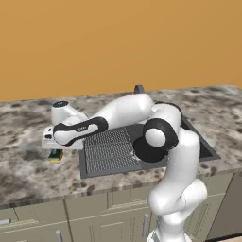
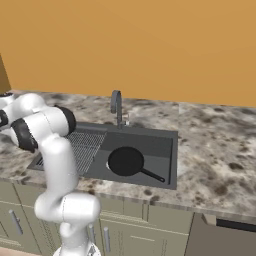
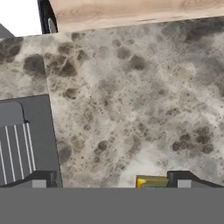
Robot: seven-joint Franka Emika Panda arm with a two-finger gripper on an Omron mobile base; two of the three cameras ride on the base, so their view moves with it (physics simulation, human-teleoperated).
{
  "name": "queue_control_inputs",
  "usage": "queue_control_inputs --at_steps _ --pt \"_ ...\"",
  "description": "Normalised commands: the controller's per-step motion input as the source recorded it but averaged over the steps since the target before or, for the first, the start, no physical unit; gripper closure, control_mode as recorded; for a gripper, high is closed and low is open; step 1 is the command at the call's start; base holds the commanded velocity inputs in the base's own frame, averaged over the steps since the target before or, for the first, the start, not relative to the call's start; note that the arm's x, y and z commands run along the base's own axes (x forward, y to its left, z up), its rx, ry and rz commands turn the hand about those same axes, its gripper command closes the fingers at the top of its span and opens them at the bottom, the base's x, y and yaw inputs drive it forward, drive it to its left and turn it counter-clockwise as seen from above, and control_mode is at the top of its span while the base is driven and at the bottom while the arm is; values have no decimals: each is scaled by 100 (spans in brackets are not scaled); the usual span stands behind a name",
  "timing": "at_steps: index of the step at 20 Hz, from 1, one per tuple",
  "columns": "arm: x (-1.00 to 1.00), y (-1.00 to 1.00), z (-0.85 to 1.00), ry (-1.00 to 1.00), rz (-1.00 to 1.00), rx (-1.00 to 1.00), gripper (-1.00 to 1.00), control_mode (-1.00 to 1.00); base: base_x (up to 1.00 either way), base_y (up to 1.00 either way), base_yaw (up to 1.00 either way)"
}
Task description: Pick the pan and sponge and place them into the sink. Then turn on the water.
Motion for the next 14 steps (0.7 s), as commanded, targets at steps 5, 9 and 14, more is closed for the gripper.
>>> queue_control_inputs --at_steps 5,9,14 --pt "24 28 -13 0 0 0 -100 -100 0 0 0" --pt "24 26 -3 0 0 0 -100 -100 0 0 0" --pt "31 7 -21 0 1 0 -100 -100 0 0 0"
